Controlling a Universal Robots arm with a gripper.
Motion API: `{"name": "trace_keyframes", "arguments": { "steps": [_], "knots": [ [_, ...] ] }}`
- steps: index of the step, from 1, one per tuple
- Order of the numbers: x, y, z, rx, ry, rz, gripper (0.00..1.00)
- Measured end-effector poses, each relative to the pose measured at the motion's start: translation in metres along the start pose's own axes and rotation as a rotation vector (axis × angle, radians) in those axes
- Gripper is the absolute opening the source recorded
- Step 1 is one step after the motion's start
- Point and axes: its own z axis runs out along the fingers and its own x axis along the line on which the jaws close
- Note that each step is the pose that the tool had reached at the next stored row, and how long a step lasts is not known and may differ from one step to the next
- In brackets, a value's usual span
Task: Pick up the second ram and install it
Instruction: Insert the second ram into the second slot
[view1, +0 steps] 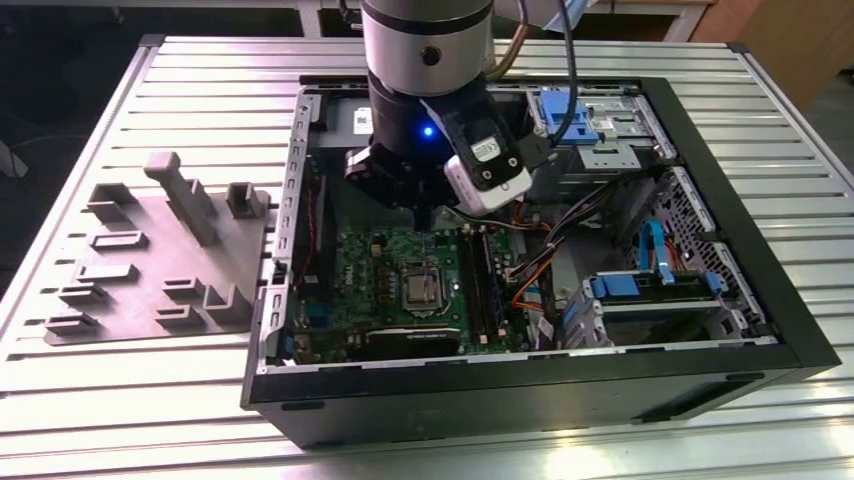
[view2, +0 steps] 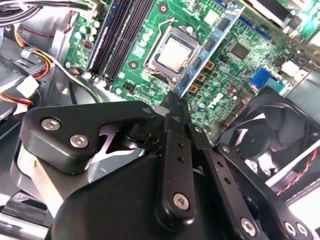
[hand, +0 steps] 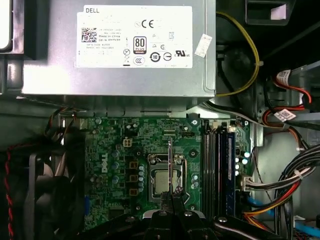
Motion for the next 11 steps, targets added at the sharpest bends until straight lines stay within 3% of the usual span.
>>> {"name": "trace_keyframes", "arguments": {
  "steps": [5, 11],
  "knots": [
    [-0.0016, 0.0001, 0.0003, -0.0001, -0.0001, 0.002, 0.11],
    [-0.0217, 0.0001, 0.0019, 0.0000, 0.0047, 0.002, 0.11]
  ]
}}
